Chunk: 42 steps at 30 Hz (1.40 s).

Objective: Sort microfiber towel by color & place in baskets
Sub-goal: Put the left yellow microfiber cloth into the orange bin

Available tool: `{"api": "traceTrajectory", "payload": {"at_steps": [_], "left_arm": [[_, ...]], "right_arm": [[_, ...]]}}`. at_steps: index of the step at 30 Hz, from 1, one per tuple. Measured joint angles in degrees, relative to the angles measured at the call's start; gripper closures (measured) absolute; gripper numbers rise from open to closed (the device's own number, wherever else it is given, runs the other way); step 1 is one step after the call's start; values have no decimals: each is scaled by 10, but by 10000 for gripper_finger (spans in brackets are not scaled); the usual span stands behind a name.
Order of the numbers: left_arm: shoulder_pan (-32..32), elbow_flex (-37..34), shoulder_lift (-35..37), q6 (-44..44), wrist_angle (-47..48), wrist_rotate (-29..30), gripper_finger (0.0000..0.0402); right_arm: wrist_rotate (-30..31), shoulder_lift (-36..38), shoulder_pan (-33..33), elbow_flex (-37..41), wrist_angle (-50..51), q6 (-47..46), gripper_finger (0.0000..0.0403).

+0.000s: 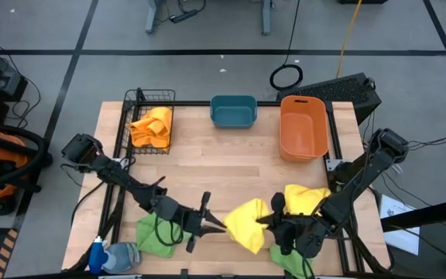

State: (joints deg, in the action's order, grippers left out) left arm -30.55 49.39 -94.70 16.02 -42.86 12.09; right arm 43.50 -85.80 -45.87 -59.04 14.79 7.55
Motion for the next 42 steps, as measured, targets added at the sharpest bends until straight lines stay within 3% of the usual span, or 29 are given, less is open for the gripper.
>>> {"api": "traceTrajectory", "payload": {"at_steps": [4,10,17,24,36,42], "left_arm": [[1,0,0,-6,10,8,276],[4,0,-7,-22,41,33,151],[0,0,-46,1,-25,32,56],[-4,0,-84,9,-78,15,21],[17,16,-111,9,-78,17,20],[27,16,-111,8,-59,-3,21]], "right_arm": [[-3,-20,1,1,-2,47,400],[-8,-38,8,1,-87,152,401],[-88,-48,30,1,-189,253,402],[-107,-60,47,1,-201,266,402],[-111,-63,54,1,-220,274,403],[-154,-63,62,1,-255,293,403]]}}
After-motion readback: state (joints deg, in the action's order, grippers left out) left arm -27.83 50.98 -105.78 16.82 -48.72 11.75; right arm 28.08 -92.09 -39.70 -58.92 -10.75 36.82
